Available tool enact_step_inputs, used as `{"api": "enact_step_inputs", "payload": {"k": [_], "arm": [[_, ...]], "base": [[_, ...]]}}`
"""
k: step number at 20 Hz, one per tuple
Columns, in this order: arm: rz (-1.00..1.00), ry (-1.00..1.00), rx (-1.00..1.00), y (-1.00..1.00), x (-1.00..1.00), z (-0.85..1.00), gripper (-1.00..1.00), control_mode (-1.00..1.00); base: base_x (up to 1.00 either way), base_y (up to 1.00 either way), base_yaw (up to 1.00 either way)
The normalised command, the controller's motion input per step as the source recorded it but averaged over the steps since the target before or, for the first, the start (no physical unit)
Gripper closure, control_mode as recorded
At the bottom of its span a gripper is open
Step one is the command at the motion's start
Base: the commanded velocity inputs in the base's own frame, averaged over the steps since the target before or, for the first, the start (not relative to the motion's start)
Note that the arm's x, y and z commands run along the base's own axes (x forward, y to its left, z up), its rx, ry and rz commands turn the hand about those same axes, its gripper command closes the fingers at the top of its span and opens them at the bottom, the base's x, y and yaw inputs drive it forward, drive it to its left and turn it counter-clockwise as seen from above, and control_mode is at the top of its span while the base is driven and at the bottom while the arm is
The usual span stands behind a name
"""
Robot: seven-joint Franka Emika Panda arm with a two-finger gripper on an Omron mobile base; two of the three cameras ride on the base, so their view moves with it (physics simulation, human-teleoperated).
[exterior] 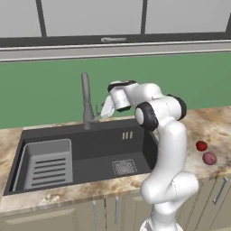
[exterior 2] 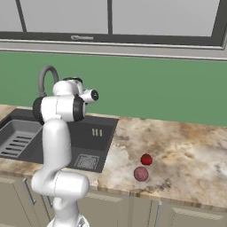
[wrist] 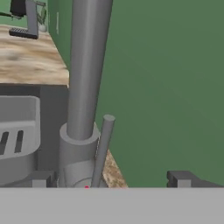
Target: Turn on the sink faucet. Then move the onion from the counter to the sink. Turn off the sink. Move the vegetable from the sink to the pot next to the stove. Finally move the pot to the front left burner.
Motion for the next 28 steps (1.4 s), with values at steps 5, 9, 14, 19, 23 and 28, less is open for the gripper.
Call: {"api": "enact_step_inputs", "payload": {"k": [5,9,14,19,23,28], "arm": [[0.01,0.0,0.0,0.12,0.1,-0.07,-1.0,-1.0],[0.0,0.0,0.0,0.12,0.15,-0.1,-1.0,-1.0],[0.0,0.0,0.0,0.13,0.16,-0.13,-1.0,-1.0],[0.0,0.0,0.0,0.16,0.11,-0.1,-1.0,-1.0],[0.01,0.0,0.01,0.16,0.09,-0.09,-1.0,-1.0],[0.02,-0.01,0.01,0.17,0.01,-0.07,-1.0,-1.0]], "base": [[0.0,0.0,0.0],[0.0,0.0,0.0],[0.0,0.0,0.0],[0.0,0.0,0.0],[0.0,0.0,0.0],[0.0,0.0,0.0]]}}
